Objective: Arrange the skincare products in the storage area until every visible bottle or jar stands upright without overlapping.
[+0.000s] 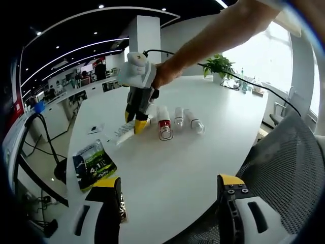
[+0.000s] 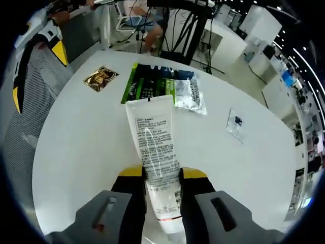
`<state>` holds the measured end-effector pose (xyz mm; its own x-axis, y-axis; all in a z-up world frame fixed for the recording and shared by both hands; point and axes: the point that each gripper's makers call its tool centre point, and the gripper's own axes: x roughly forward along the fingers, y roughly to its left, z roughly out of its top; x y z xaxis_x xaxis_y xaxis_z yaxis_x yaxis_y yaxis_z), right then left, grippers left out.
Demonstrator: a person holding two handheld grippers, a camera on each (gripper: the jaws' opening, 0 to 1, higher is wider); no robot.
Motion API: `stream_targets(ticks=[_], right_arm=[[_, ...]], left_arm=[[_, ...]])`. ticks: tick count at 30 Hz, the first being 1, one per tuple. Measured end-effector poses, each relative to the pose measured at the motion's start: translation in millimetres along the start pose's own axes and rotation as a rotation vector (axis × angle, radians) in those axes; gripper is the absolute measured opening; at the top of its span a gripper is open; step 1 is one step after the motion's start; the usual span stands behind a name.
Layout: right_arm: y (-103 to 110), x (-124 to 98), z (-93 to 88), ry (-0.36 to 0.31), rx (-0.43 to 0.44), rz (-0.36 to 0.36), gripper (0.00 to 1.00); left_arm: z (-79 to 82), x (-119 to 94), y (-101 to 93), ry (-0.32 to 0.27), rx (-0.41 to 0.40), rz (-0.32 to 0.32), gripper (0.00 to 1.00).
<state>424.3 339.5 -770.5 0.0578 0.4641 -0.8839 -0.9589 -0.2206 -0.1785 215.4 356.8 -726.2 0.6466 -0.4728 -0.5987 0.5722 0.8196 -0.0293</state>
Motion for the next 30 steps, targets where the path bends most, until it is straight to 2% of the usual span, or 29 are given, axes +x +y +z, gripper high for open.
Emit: stream_targets(ticks=[5, 12, 14, 20, 30], right_arm=[[-2, -5, 5.4, -0.021, 0.031, -0.017, 0.20], [4, -20, 21.6, -0.088, 0.066, -0.068, 0.20], [4, -28, 31.0, -0.136, 0.094, -0.093, 0.20], [16, -62, 56.0, -0.255, 0.179, -0.160, 0.20], [46, -123, 76.8, -0.413, 0.303, -0.282, 0.21]], left_arm=[[0.9, 0, 1.0, -0.004, 0.004, 0.003, 0.79], [1.7, -1, 0.7, -0.005, 0.007, 0.004, 0.79], [1.7, -1, 0.1, -0.006, 0.011, 0.000, 0.78], [1.1, -2, -2.5, -0.004, 0.018, -0.017, 0.78], [-1.8, -1, -0.6, 0.010, 0.035, -0.009, 0.78]])
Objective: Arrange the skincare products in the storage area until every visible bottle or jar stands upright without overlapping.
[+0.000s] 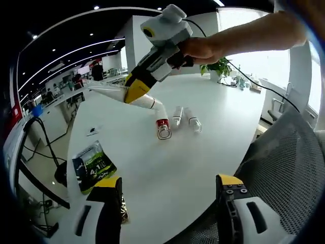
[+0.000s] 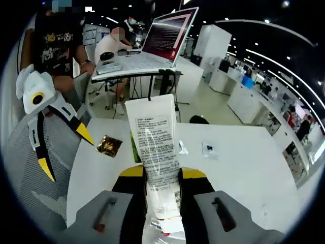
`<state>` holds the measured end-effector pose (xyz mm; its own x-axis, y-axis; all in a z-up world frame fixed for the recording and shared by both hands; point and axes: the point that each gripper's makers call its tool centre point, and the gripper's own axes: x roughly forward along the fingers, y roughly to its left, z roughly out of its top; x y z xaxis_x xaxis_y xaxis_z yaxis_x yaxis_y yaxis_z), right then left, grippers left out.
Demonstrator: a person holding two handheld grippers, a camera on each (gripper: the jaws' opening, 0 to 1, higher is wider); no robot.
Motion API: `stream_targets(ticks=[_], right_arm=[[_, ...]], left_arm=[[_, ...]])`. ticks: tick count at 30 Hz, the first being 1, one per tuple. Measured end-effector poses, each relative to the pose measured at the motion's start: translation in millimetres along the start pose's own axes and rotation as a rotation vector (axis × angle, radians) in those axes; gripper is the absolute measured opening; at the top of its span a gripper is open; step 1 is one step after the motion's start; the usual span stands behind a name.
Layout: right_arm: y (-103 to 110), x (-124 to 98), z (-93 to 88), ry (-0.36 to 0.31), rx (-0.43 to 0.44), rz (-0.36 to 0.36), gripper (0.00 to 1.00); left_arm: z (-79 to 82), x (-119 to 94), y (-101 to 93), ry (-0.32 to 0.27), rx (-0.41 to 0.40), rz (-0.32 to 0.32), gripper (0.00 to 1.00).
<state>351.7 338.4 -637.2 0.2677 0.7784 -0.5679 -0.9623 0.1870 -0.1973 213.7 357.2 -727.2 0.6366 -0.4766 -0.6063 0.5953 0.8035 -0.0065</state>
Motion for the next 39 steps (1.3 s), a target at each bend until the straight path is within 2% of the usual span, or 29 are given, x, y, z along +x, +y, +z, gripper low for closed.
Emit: stream_targets(ticks=[3, 5, 7, 11, 13, 16, 20, 22, 24, 25, 29, 30, 31, 34, 36, 39], right_arm=[[9, -16, 11.7, -0.069, 0.061, -0.026, 0.21], [13, -26, 15.4, -0.136, 0.144, -0.033, 0.20], [14, -36, 13.8, -0.175, 0.218, -0.063, 0.20], [27, -57, 13.2, -0.243, 0.305, -0.078, 0.20], [34, -65, 12.1, -0.249, 0.310, -0.083, 0.21], [47, -77, 14.0, -0.276, 0.334, -0.086, 0.21], [54, -90, 18.3, -0.322, 0.380, -0.114, 0.21], [58, -98, 22.4, -0.351, 0.393, -0.122, 0.21], [60, -104, 26.1, -0.371, 0.395, -0.130, 0.21], [60, -105, 26.6, -0.374, 0.397, -0.132, 0.21], [61, -112, 35.5, -0.430, 0.444, -0.129, 0.21], [62, -113, 38.1, -0.442, 0.447, -0.122, 0.21], [63, -113, 39.4, -0.446, 0.447, -0.118, 0.21], [68, -113, 43.5, -0.457, 0.454, -0.097, 0.22], [72, -112, 46.0, -0.466, 0.463, -0.074, 0.22], [76, -111, 50.5, -0.478, 0.475, -0.043, 0.22]], left_arm=[[0.1, 0, 1.3, 0.000, -0.001, 0.006, 0.77], [-0.4, 2, 1.3, 0.006, -0.001, 0.005, 0.78], [0.5, 2, 0.2, 0.006, 0.007, 0.007, 0.77], [29.6, -7, -9.0, -0.127, 0.062, -0.017, 0.68], [29.8, -8, -7.0, -0.119, 0.024, -0.013, 0.69], [33.8, -11, -5.3, -0.137, -0.001, -0.017, 0.70], [36.7, -13, -6.1, -0.149, -0.007, -0.024, 0.73], [44.1, -16, -6.4, -0.178, -0.035, -0.038, 0.74], [58.0, -22, -7.4, -0.251, -0.055, -0.057, 0.73], [59.5, -22, -7.6, -0.258, -0.061, -0.061, 0.74], [65.1, -27, -16.7, -0.273, -0.159, -0.166, 0.73], [64.2, -29, -23.6, -0.246, -0.229, -0.242, 0.71], [65.3, -30, -23.0, -0.242, -0.265, -0.259, 0.69], [82.4, -35, -17.2, -0.316, -0.288, -0.296, 0.70], [97.3, -43, -19.2, -0.362, -0.341, -0.347, 0.70], [120.9, -51, -31.6, -0.437, -0.404, -0.465, 0.70]])
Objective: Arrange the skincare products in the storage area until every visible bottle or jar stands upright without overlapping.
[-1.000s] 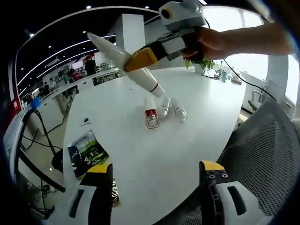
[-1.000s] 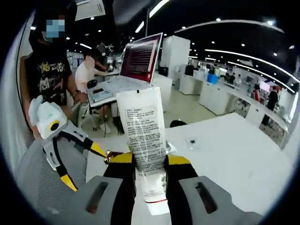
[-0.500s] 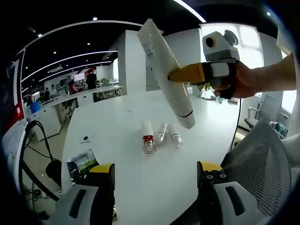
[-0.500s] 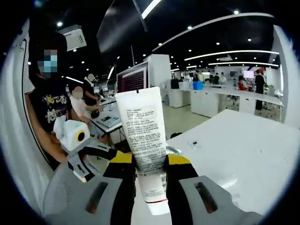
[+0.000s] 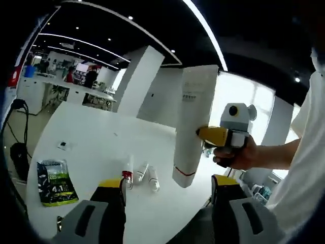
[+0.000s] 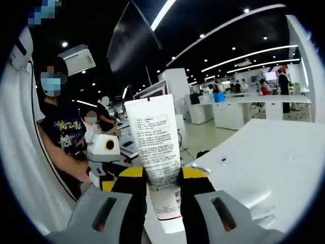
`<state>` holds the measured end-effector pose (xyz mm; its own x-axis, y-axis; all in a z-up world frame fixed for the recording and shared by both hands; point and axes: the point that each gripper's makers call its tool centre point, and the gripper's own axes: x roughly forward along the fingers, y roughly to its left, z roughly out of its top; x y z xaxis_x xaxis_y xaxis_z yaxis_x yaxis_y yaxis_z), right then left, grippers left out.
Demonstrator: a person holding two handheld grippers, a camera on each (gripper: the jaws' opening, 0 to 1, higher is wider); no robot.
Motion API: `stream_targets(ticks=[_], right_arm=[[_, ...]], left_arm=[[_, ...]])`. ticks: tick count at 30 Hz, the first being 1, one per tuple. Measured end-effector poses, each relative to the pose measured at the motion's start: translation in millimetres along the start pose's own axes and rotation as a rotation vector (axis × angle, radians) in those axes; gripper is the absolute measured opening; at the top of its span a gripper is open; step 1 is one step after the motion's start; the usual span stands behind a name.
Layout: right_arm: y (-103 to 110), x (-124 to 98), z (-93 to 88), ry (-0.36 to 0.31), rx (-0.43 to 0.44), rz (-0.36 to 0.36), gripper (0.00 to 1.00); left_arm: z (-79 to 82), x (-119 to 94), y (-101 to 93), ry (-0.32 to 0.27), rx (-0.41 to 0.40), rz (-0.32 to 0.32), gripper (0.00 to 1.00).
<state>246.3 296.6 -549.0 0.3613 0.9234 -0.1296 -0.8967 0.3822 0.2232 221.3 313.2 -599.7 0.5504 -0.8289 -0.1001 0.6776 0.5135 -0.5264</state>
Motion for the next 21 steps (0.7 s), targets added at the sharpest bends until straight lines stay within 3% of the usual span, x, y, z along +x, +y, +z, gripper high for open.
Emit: stream_targets(ticks=[3, 6, 11, 14, 17, 19, 21], right_arm=[[9, 1, 3.7, -0.016, 0.034, 0.046, 0.22], [17, 1, 5.0, -0.020, 0.076, 0.087, 0.22], [31, 1, 6.7, -0.029, 0.121, 0.156, 0.22], [39, 1, 5.1, -0.012, 0.143, 0.196, 0.22], [46, 1, 3.7, 0.000, 0.168, 0.241, 0.22], [48, 1, 2.3, 0.008, 0.194, 0.260, 0.22], [49, 2, 3.9, 0.003, 0.209, 0.277, 0.22]], left_arm=[[5.4, 5, -11.4, -0.035, -0.029, -0.074, 0.71], [4.5, 11, -21.2, -0.028, -0.061, -0.144, 0.70], [-3.9, 18, -39.7, 0.041, -0.031, -0.257, 0.57], [1.0, 21, -44.3, 0.016, -0.027, -0.284, 0.57], [6.7, 22, -54.8, -0.010, -0.097, -0.372, 0.57], [6.4, 24, -56.8, -0.014, -0.090, -0.397, 0.56], [6.2, 24, -59.2, -0.010, -0.084, -0.423, 0.46]])
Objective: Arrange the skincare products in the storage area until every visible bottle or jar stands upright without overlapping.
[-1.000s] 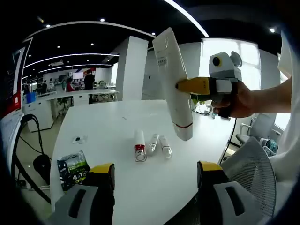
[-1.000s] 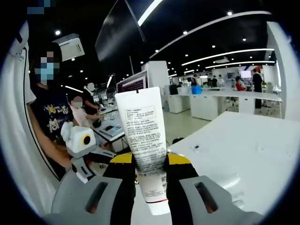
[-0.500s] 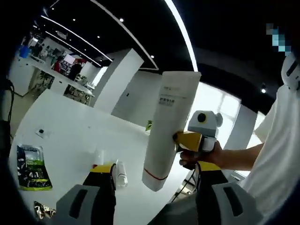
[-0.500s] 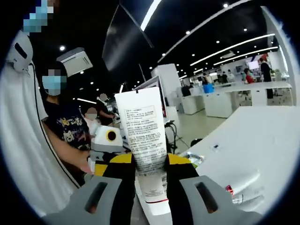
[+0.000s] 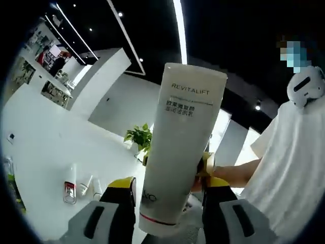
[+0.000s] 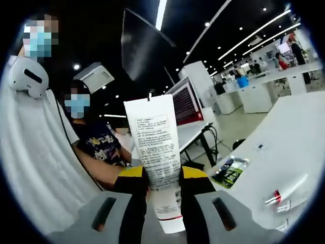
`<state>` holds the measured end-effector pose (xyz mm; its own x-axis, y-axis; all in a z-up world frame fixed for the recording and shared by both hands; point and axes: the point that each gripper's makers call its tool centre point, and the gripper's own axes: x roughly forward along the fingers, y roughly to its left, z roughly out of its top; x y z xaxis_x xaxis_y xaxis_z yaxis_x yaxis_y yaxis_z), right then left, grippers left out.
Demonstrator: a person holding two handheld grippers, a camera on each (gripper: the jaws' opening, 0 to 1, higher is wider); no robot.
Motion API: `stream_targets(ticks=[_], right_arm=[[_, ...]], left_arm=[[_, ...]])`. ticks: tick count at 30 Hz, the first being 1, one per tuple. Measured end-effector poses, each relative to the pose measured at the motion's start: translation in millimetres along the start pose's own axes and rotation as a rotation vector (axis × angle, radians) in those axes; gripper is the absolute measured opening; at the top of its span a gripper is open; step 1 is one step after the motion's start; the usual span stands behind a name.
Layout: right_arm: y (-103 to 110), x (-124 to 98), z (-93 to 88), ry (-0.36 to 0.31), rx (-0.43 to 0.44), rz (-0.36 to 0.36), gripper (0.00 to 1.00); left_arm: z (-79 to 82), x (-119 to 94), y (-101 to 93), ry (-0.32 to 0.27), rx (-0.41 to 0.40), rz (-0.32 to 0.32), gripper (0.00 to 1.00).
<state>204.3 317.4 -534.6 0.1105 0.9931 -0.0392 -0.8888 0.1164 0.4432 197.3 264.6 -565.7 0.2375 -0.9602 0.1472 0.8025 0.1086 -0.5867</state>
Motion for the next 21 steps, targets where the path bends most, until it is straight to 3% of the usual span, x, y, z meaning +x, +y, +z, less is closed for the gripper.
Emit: stream_targets(ticks=[1, 5, 12, 15, 21], right_arm=[[3, 1, 0.8, -0.004, 0.032, 0.021, 0.22], [-6, 0, 3.0, -0.024, 0.039, 0.001, 0.23], [-16, 1, -2.0, -0.029, 0.073, -0.009, 0.25], [-24, 2, -4.8, -0.028, 0.061, -0.041, 0.26], [-37, 2, -8.6, -0.031, 0.050, -0.107, 0.27]], left_arm=[[0.4, 0, 2.3, -0.003, 0.004, 0.008, 0.40], [5.6, -1, 6.8, -0.026, 0.022, 0.002, 0.38], [0.8, 2, 16.2, -0.011, 0.003, 0.024, 0.34], [0.1, 5, 24.8, 0.007, -0.027, 0.074, 0.33], [-4.3, 6, 39.5, 0.078, 0.020, 0.169, 0.31]])
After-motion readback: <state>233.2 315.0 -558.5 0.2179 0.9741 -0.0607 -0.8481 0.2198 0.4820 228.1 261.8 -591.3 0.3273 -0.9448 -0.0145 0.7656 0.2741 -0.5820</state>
